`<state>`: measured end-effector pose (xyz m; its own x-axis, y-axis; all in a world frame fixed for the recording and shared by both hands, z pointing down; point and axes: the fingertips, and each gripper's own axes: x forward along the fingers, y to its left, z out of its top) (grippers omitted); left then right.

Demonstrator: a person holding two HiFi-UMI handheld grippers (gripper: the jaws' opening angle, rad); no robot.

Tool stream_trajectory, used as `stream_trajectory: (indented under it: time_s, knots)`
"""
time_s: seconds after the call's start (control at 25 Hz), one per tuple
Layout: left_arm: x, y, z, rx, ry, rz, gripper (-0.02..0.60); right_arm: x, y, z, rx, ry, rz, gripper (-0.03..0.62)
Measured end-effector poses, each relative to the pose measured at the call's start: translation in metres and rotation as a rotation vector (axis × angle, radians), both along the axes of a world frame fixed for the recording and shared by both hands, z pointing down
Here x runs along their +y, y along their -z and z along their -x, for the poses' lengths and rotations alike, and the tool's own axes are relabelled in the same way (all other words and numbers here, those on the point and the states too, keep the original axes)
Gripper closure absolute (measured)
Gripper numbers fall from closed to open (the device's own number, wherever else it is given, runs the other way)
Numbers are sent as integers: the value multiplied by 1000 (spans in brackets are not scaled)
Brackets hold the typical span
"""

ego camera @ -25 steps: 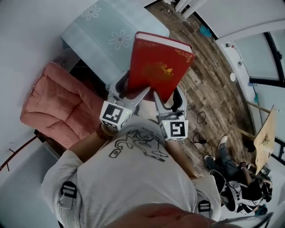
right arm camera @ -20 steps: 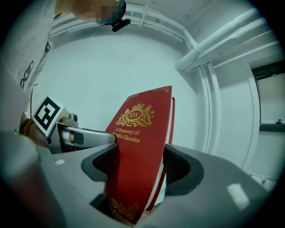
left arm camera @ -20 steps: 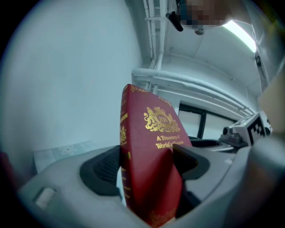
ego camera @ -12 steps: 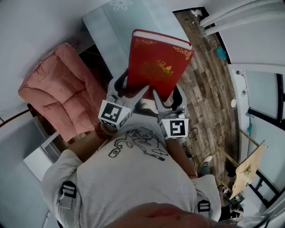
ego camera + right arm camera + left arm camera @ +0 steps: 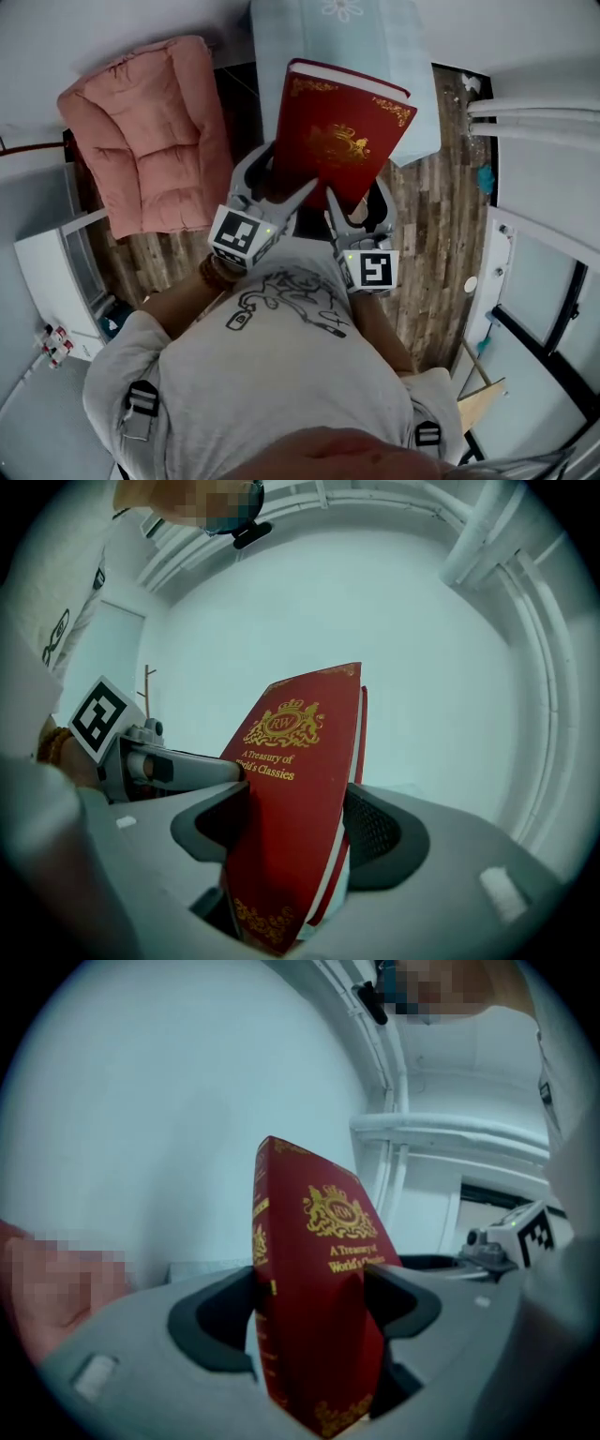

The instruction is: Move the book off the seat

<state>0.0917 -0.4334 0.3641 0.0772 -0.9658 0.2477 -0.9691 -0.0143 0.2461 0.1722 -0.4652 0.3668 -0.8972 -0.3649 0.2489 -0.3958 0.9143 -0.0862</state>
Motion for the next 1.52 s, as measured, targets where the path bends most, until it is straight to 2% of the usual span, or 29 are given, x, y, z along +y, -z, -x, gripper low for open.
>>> stream_trajectory:
  time_s: [0.2,0.36,0.64,1.04,1.28,1.52]
  knots:
    - [17,-13,8,20,141,19,221,6,-11,12,6,138,29,277]
    - [21,-18,9,26,246,31,222,3,-16,19,20,249,17,278]
    - [18,-37,23,24,335,50,227,-6,-36,36,49,340,51,278]
    - [-3,-87,66,54,345,107,239,-34,-81,84,101,341,90,287]
    - [-28,-140,101,105,348,145,239,-59,-135,117,137,298,186,287]
    - [-43,-193,109,140,343,174,239,-75,-189,125,182,281,236,287]
